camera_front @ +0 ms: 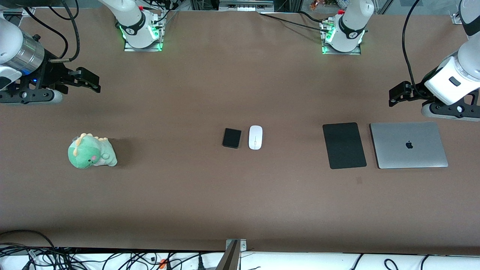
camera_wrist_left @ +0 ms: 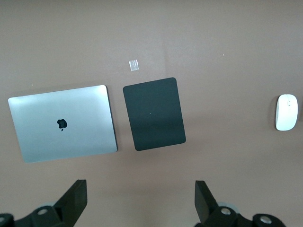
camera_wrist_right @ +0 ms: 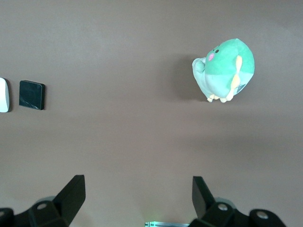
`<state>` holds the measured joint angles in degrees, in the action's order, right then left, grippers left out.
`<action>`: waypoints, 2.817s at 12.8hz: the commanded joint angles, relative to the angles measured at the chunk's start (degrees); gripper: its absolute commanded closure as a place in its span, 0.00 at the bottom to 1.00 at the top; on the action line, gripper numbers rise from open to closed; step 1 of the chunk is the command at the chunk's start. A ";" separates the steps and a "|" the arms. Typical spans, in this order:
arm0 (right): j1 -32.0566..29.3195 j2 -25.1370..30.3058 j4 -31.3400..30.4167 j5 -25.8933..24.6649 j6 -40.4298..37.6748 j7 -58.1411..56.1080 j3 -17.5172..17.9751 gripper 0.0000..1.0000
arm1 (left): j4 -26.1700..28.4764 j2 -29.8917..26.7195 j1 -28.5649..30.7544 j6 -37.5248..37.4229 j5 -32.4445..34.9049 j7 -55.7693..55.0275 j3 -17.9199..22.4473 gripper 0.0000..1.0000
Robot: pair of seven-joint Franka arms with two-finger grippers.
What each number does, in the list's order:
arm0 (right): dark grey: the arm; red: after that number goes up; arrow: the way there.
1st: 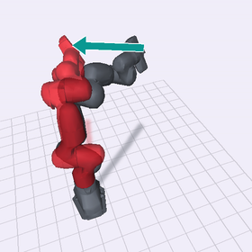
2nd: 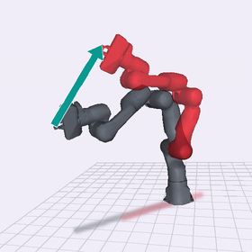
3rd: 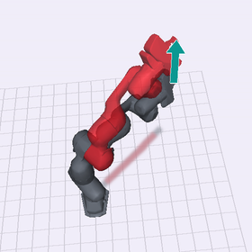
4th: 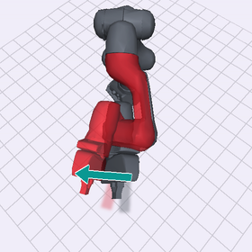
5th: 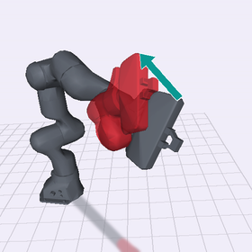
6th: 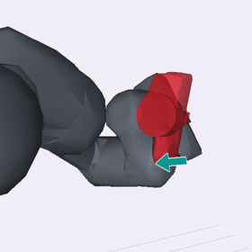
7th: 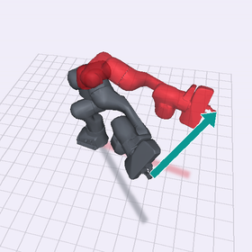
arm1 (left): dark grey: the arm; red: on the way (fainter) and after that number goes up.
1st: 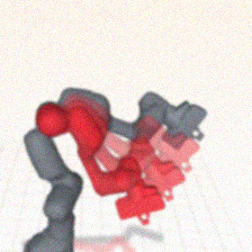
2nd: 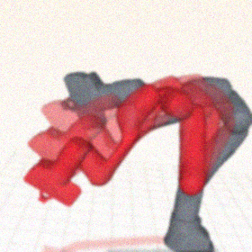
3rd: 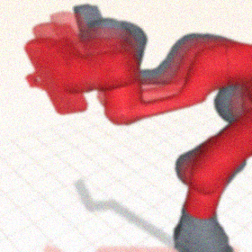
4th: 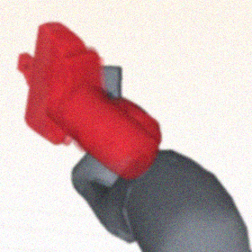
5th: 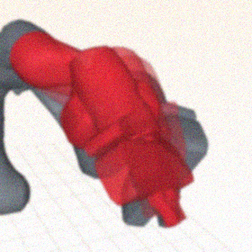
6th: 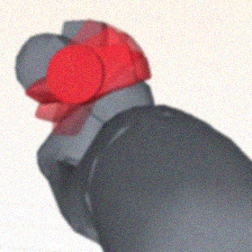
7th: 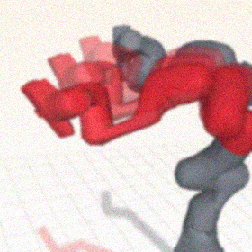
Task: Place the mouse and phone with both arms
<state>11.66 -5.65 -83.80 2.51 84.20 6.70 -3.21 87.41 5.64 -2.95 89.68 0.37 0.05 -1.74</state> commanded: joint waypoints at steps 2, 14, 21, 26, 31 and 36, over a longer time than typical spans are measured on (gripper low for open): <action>0.91 -0.77 1.89 0.13 -1.14 0.77 -0.84 0.00 | -1.19 0.08 0.22 -1.35 -0.80 -0.14 -0.11 0.00; 0.91 -0.77 1.80 0.22 -1.14 0.77 -0.84 0.00 | -0.22 3.57 1.02 -5.11 -1.41 0.11 -0.81 0.00; 0.91 -0.77 1.89 0.22 -1.14 0.77 -0.84 0.00 | -0.31 22.72 -13.81 19.17 -1.60 -6.44 -1.95 0.00; 0.91 -0.77 1.89 0.22 -1.06 0.77 -0.84 0.00 | -0.31 31.88 -27.01 35.90 -1.16 -28.95 -1.87 0.00; 0.91 -0.77 1.89 0.22 -1.06 0.77 -0.84 0.00 | 5.29 35.06 -31.59 47.92 -1.16 -29.59 -1.87 0.00; 1.08 -0.77 1.89 0.65 -0.53 1.04 -0.84 0.00 | 7.25 38.30 -33.26 54.01 -1.25 -33.97 -1.87 0.00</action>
<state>11.99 -5.73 -83.52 2.51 84.29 6.75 -3.45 94.39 43.74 -34.72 142.12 -0.66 -31.72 -4.45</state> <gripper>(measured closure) 0.000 0.000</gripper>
